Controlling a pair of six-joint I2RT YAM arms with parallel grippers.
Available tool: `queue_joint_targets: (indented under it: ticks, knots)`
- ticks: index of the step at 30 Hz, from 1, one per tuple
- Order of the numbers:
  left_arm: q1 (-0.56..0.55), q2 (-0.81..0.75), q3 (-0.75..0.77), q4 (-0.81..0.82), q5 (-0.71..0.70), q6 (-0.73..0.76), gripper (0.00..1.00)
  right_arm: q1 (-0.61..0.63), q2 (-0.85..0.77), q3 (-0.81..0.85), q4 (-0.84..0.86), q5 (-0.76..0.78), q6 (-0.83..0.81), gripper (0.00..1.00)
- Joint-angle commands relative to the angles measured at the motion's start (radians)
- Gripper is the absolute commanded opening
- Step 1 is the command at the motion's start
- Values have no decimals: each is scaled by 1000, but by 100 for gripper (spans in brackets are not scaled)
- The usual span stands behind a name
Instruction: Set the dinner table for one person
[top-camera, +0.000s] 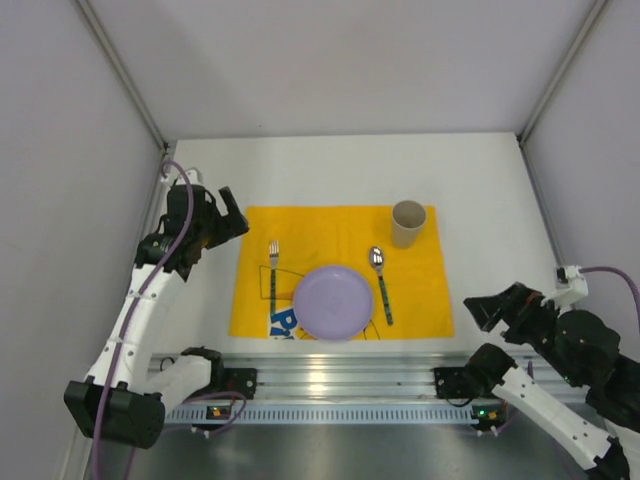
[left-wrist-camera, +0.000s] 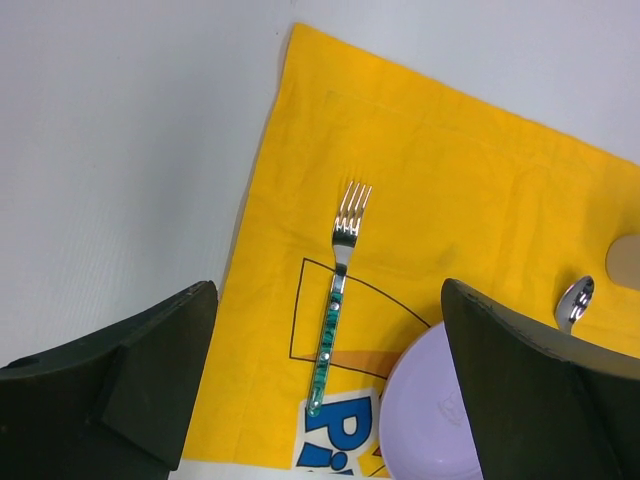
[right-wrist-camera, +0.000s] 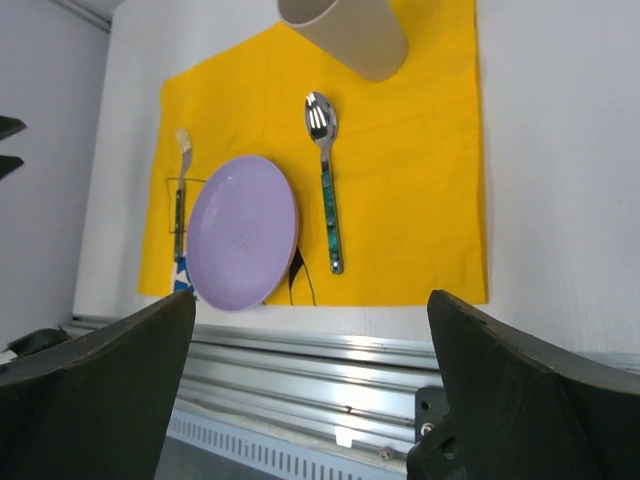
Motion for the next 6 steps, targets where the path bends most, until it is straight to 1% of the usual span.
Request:
queue_joint_targets:
  ticks: [1,6]
  knots:
    - [-2,8,1,98,-13,61,99,14,90,35,-2,19,-72,100]
    - [-2,58,7,178,-71,100,99,15,197,34,9,22,-93,100]
